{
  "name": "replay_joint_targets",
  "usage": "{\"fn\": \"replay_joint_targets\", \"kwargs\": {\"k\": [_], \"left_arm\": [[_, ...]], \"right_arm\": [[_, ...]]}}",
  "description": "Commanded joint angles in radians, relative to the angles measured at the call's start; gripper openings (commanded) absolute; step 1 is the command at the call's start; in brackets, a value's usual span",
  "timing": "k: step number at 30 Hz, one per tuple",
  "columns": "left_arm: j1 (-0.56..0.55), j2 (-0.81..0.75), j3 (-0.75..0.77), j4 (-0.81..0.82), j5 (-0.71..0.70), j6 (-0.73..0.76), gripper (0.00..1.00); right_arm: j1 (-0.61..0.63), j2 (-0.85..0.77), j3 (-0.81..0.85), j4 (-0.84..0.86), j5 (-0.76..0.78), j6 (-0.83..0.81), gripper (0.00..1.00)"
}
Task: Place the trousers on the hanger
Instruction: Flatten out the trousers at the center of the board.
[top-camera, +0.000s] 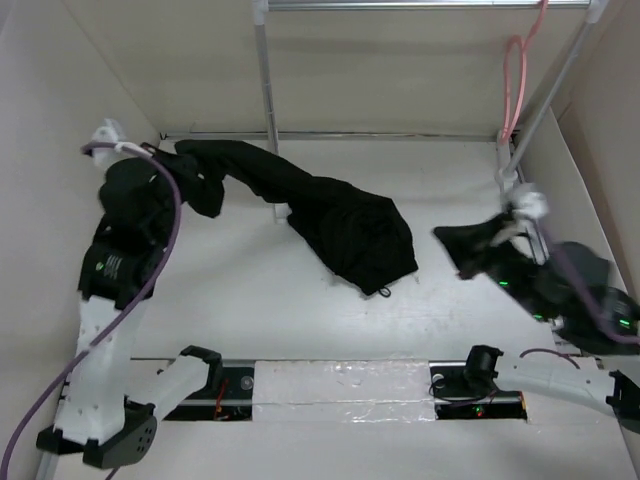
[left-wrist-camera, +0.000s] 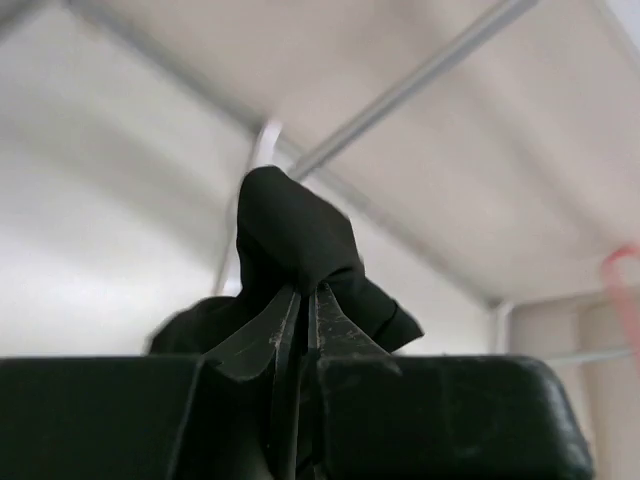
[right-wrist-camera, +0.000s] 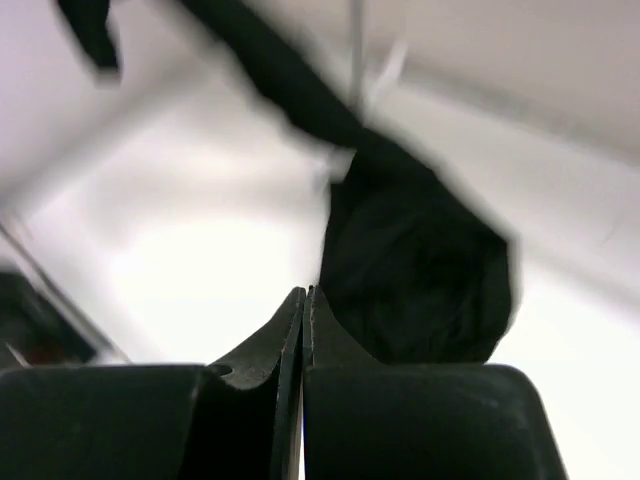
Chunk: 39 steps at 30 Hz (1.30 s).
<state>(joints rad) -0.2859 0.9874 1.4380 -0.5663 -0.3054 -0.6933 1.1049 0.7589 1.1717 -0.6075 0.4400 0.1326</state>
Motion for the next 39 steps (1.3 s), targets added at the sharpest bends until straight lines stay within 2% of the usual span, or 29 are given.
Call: {"fn": "replay_joint_targets", "kwargs": {"k": [1,2,4,5,6,7,8,9,10,11,12,14,15,17,20,22,24,25,27,29,30,32,35,39], "left_arm": [[0.002,-0.035,0.113,-0.119,-0.133,0.067,0.00],[0.002,-0.041,0.128,-0.106,-0.141,0.096,0.00],[0.002,-0.033,0.125,-0.104,-0.147,0.103,0.00],[0.002,-0.012,0.124,-0.101,-0.135,0.103,0.00],[0.002,-0.006,0.118,-0.096,-0.101,0.100,0.00],[0.002,0.002,0.099,-0.083,-0.077,0.091,0.00],[0.002,0.000,0.088,-0.075,-0.077,0.090,0.00],[0.002,-0.003,0.076,-0.067,-0.077,0.089,0.00],[0.002,-0.006,0.067,-0.064,-0.086,0.089,0.00],[0.002,-0.007,0.055,-0.070,-0.099,0.090,0.00],[0.002,-0.006,0.053,-0.073,-0.116,0.092,0.00],[0.002,0.003,0.044,-0.070,-0.115,0.107,0.00],[0.002,0.008,0.042,-0.070,-0.112,0.109,0.00],[0.002,0.022,0.032,-0.058,-0.110,0.113,0.00],[0.002,0.043,0.019,-0.040,-0.100,0.123,0.00],[0.002,0.057,0.019,-0.034,-0.097,0.126,0.00],[0.002,0.072,0.030,-0.033,-0.090,0.130,0.00],[0.002,0.077,0.035,-0.030,-0.084,0.133,0.00],[0.002,0.083,0.045,-0.021,-0.074,0.146,0.00],[0.002,0.091,0.048,-0.023,-0.069,0.149,0.00],[0.002,0.089,0.044,-0.023,-0.061,0.150,0.00],[0.002,0.088,0.026,-0.012,-0.051,0.152,0.00],[0.002,0.082,-0.014,-0.006,-0.055,0.156,0.00],[0.002,0.079,-0.048,0.002,-0.063,0.163,0.00]], "right_arm": [[-0.002,-0.073,0.089,-0.261,0.098,0.010,0.00],[-0.002,-0.058,0.057,-0.244,0.047,-0.057,0.00],[-0.042,0.075,0.011,-0.132,-0.076,-0.119,0.00],[-0.042,0.145,-0.012,-0.094,-0.181,-0.204,0.01],[-0.042,0.283,-0.009,-0.066,-0.184,-0.202,0.06],[-0.042,0.363,-0.026,-0.007,-0.131,-0.199,0.23],[-0.042,0.364,-0.026,-0.006,-0.109,-0.202,0.37],[-0.060,0.376,-0.097,0.105,-0.089,-0.202,0.52],[-0.091,0.370,-0.145,0.168,-0.101,-0.197,0.64],[-0.140,0.364,-0.197,0.237,-0.215,-0.191,0.69],[-0.254,0.358,-0.278,0.338,-0.284,-0.177,0.69],[-0.348,0.361,-0.342,0.431,-0.466,-0.172,0.69],[-0.399,0.378,-0.357,0.484,-0.503,-0.180,0.70],[-0.399,0.468,-0.336,0.502,-0.572,-0.232,0.71],[-0.337,0.630,-0.229,0.460,-0.587,-0.292,0.77],[-0.317,0.669,-0.202,0.485,-0.586,-0.291,0.78],[-0.326,0.677,-0.196,0.497,-0.485,-0.272,0.77],[-0.373,0.672,-0.205,0.500,-0.454,-0.263,0.75],[-0.448,0.659,-0.236,0.520,-0.509,-0.257,0.70],[-0.526,0.648,-0.244,0.509,-0.529,-0.260,0.57],[-0.542,0.643,-0.242,0.485,-0.521,-0.267,0.56],[-0.568,0.614,-0.253,0.473,-0.491,-0.269,0.58],[-0.588,0.605,-0.299,0.470,-0.506,-0.254,0.68],[-0.597,0.626,-0.342,0.489,-0.540,-0.234,0.66]]}}
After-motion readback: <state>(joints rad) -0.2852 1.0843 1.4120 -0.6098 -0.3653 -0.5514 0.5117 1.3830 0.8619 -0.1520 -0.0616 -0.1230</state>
